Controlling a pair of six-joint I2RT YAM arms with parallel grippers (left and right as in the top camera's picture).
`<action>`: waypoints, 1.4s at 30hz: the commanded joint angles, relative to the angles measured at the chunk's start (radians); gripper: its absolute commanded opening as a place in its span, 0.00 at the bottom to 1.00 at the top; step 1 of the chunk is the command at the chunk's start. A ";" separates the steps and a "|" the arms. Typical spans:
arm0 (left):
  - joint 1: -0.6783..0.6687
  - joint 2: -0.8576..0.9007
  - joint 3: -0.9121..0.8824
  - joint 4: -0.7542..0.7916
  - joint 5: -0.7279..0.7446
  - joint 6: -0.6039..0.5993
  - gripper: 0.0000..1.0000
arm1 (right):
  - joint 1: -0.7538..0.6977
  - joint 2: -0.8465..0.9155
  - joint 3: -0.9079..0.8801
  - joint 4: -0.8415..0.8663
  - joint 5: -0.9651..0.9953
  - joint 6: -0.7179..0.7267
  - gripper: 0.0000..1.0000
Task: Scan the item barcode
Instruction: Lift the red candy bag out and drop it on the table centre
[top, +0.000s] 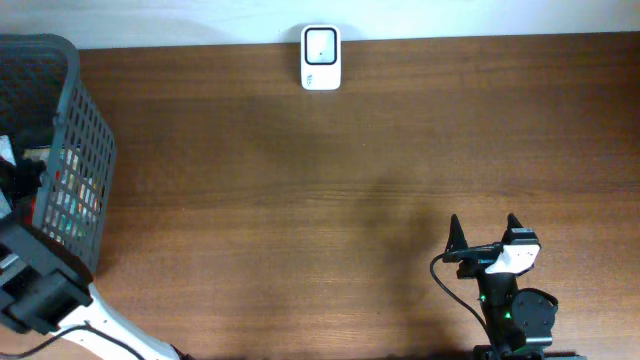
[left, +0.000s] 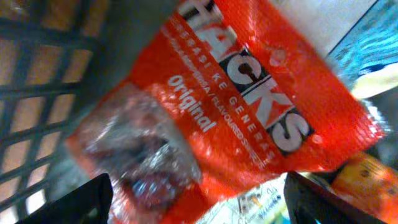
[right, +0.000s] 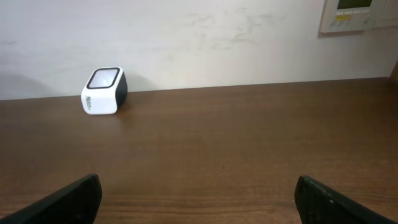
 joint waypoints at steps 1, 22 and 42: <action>-0.011 0.049 -0.001 0.011 -0.046 0.061 0.85 | -0.006 -0.006 -0.008 -0.002 -0.005 0.008 0.98; -0.060 -0.192 0.239 -0.021 -0.115 -0.247 0.00 | -0.006 -0.006 -0.008 -0.002 -0.005 0.008 0.98; -0.905 -0.463 0.228 0.106 0.478 -0.301 0.00 | -0.006 -0.006 -0.008 -0.002 -0.005 0.008 0.98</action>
